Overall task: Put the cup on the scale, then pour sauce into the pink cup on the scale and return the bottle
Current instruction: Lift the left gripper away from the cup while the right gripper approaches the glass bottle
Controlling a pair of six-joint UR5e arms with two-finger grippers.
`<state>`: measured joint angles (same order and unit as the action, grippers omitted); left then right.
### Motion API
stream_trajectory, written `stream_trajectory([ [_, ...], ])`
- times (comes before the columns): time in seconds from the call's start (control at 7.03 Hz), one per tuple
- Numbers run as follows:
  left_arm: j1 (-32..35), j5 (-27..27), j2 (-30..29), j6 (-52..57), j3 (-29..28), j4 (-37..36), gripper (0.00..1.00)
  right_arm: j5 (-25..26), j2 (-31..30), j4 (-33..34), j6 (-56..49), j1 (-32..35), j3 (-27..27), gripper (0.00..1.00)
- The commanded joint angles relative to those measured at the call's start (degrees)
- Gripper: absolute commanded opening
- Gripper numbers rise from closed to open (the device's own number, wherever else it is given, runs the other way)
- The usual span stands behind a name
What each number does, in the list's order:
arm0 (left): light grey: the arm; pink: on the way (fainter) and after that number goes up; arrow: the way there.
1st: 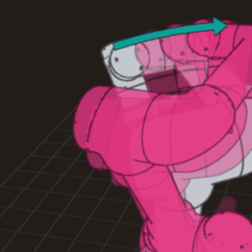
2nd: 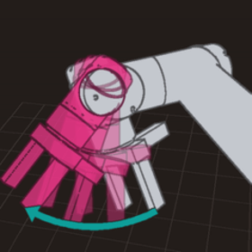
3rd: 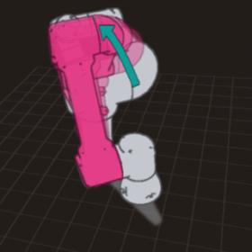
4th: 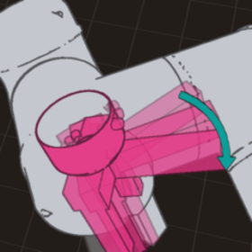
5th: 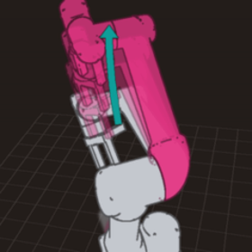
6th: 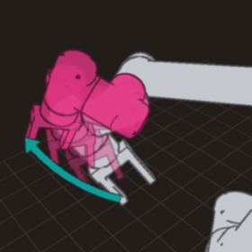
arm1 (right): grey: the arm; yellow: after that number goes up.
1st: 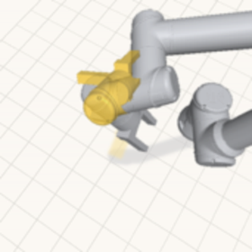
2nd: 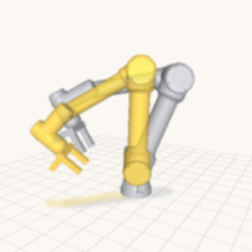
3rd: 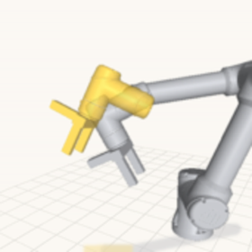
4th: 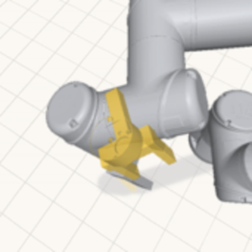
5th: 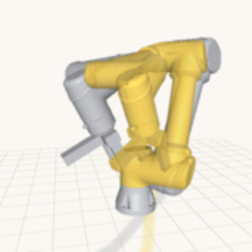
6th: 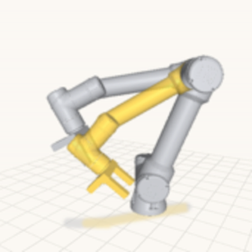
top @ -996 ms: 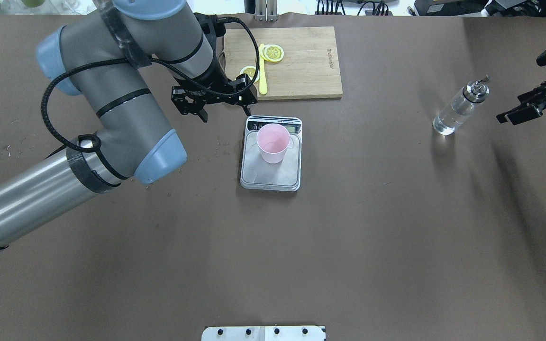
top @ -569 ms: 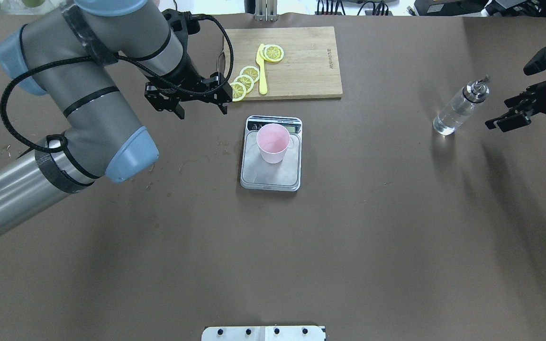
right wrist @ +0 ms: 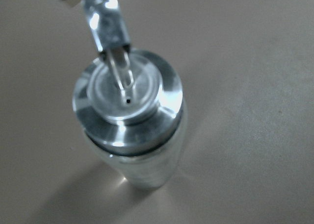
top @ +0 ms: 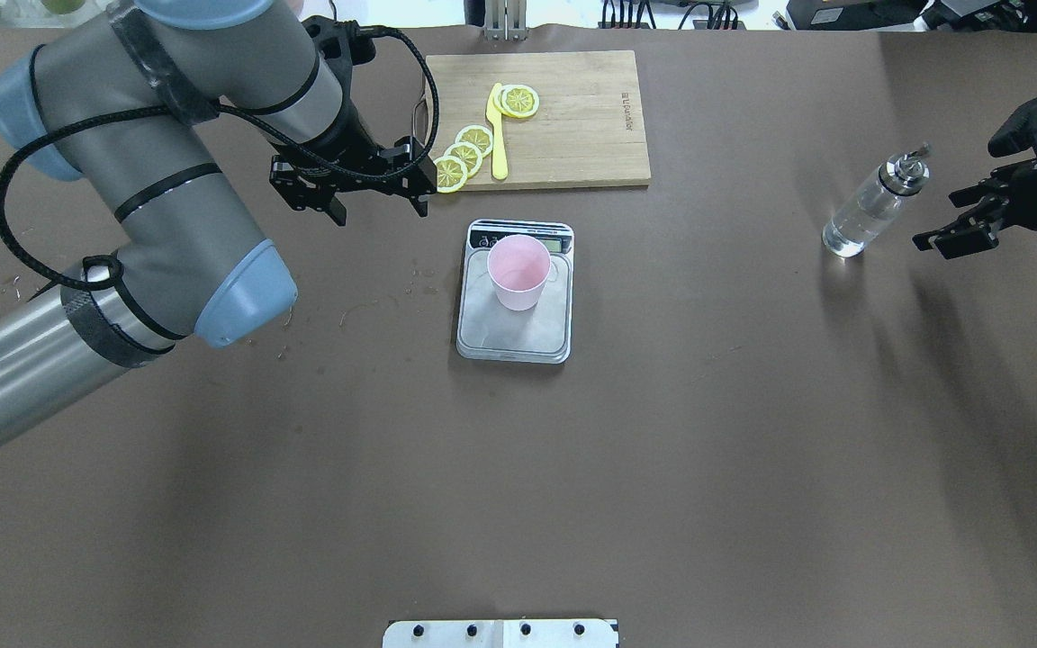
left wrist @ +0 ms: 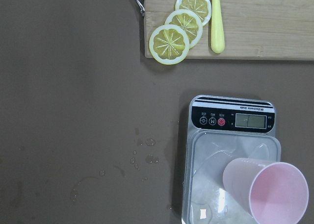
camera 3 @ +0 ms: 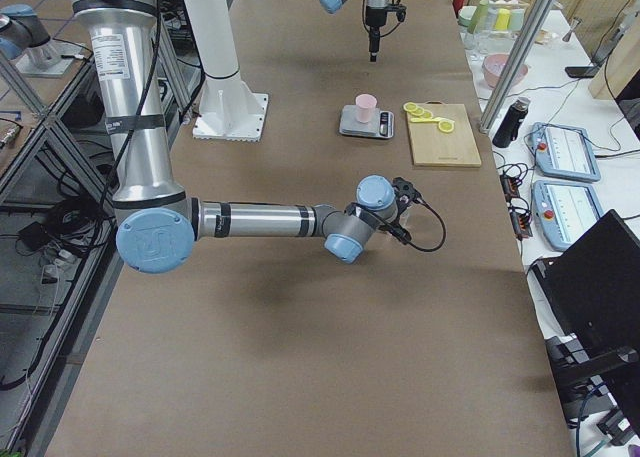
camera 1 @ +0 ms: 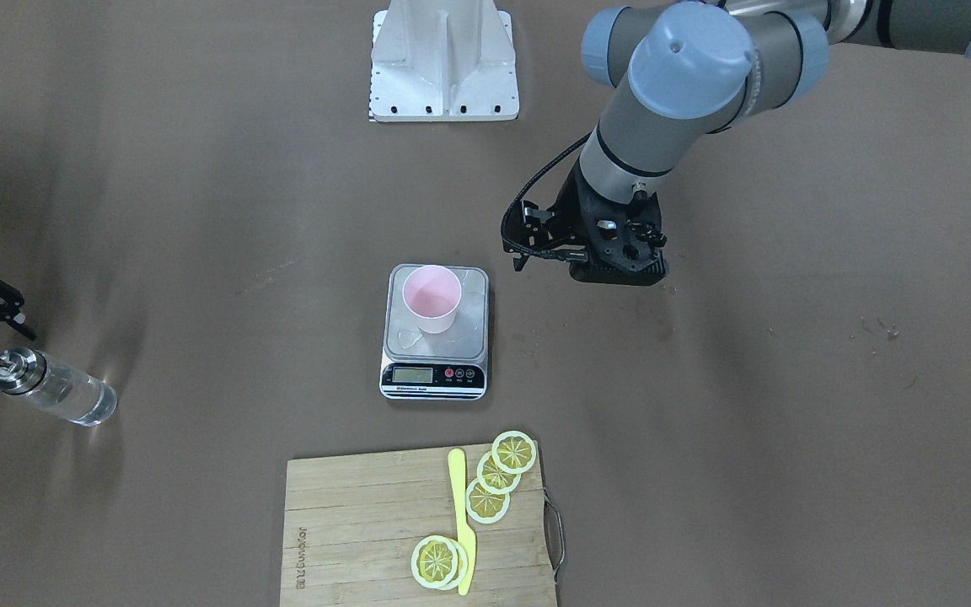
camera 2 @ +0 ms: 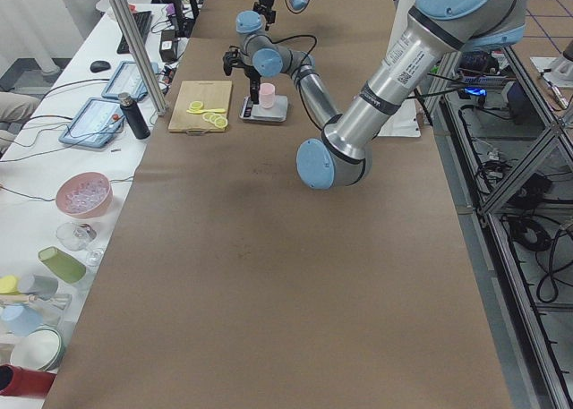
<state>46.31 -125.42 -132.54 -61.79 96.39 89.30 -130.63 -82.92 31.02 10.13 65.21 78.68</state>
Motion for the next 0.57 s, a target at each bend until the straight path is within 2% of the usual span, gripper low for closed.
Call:
stream_trajectory([
  [0.0,0.00,0.00,0.00,0.00,-0.07,0.00,0.97,0.98,-0.05,-4.90,1.38,-1.22,-1.94,1.00],
  [0.43,0.00,0.09,0.00,0.00,-0.07,0.00,0.97,1.51,-0.05,-8.61,3.92,-2.36,-3.09,1.00],
])
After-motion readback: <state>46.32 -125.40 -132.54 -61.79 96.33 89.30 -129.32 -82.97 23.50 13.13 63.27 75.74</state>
